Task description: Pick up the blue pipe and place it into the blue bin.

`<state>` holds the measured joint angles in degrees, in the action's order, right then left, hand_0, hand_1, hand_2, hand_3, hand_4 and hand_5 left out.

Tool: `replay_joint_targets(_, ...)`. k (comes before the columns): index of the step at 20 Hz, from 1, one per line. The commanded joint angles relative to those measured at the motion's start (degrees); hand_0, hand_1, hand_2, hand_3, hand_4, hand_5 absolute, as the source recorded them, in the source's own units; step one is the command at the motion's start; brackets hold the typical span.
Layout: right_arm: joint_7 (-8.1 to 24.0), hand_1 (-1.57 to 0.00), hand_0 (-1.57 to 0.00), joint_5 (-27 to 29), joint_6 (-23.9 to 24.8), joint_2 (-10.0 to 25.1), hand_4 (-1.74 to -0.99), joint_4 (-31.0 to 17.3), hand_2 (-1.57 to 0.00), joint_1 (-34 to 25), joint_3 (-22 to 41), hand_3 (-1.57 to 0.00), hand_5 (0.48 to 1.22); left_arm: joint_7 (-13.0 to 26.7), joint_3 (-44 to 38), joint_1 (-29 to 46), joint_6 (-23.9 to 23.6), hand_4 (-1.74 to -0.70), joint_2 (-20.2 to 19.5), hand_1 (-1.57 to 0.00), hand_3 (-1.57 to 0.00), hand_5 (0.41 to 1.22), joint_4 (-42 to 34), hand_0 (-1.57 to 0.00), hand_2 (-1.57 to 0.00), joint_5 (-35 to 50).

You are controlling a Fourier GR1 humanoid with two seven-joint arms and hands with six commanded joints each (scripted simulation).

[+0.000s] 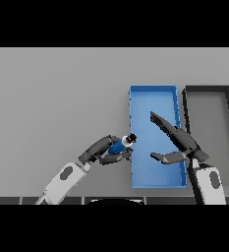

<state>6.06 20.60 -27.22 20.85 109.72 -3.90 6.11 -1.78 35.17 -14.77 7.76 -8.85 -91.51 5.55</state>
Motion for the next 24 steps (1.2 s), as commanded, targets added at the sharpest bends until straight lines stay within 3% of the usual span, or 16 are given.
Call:
replay_joint_targets(1, 2.03, 0.00, 0.00, 1.38, -0.74, 0.78, -1.319, 0.74, 0.00, -1.68, 0.86, 0.00, 0.501, -0.34, 0.06, 0.37, -0.07, -1.74, -0.29, -1.57, -1.49, 1.221, -0.18, -1.57, -1.57, -0.14)
replay_joint_targets(4, 6.96, 0.00, 0.00, 3.44, -2.81, 1.28, -1.309, 2.48, 0.00, -5.85, 4.66, 0.00, 0.503, -0.24, -0.14, -0.33, -0.16, -1.74, -0.38, -1.57, -1.49, 1.221, 0.04, -1.57, -1.57, 0.16)
replay_joint_targets(7, 7.82, 0.00, 0.00, 1.21, -5.11, 0.70, -1.306, 2.11, 0.00, -9.91, 7.78, 0.00, 0.521, -0.03, 0.04, -0.45, 0.28, -1.74, -0.96, -1.57, -1.48, 1.221, -0.11, -1.57, -1.57, 0.29)
replay_joint_targets(10, 10.34, 0.00, 0.00, 1.15, -6.01, -1.80, -1.253, -0.23, 0.00, -14.92, 10.68, 0.00, 0.529, -0.44, 0.40, 0.09, 0.45, -1.74, -0.68, -1.57, -1.49, 1.221, 0.20, -1.57, -1.57, 0.78)
replay_joint_targets(15, 13.38, 0.00, 0.00, -0.26, -6.24, -5.36, -1.225, -1.49, 0.00, -19.71, 14.81, 0.00, 0.529, -3.44, 0.28, -0.52, 1.81, -1.74, -1.37, -1.57, -1.54, 1.221, 0.76, -1.57, -1.57, 1.65)
replay_joint_targets(18, 13.27, 0.00, 0.00, -0.66, -7.47, -7.45, -1.218, -5.08, 0.00, -22.29, 15.48, 0.00, 0.508, -1.96, 0.88, -0.47, 0.96, -1.74, -1.84, -1.57, -1.54, 1.221, 0.34, -1.57, -1.57, -1.09)
replay_joint_targets(20, 13.99, -0.08, -0.05, 0.87, -8.08, -8.55, -1.245, -5.80, -0.10, -24.31, 16.06, -0.05, 0.506, -0.80, 0.00, -0.52, 1.87, -1.74, -1.70, -1.57, -1.48, 1.221, 0.17, -1.57, -1.57, 0.50)
replay_joint_targets(22, 14.98, -0.38, -0.35, 0.84, -8.89, -9.76, -1.335, -7.93, -0.38, -26.78, 16.86, -0.30, 0.507, 1.24, 0.99, -1.99, 2.12, -1.68, -3.71, -1.08, -1.03, 1.221, 0.21, -1.18, -1.06, -3.10)
replay_joint_targets(23, 15.92, -0.53, -0.53, 0.16, -8.94, -10.45, -1.362, -8.20, -0.53, -27.22, 17.56, -0.44, 0.508, 4.45, 1.40, -2.97, 3.41, -1.55, -4.39, -0.88, -0.82, 1.221, 0.46, -0.99, -0.85, -3.70)
replay_joint_targets(24, 14.33, -0.70, -0.72, -0.70, -9.28, -10.80, -1.430, -8.81, -0.74, -27.31, 17.78, -0.63, 0.522, 6.27, 1.54, -2.43, 3.72, -1.48, -4.40, -0.71, -0.66, 1.221, -0.39, -0.82, -0.68, -3.77)
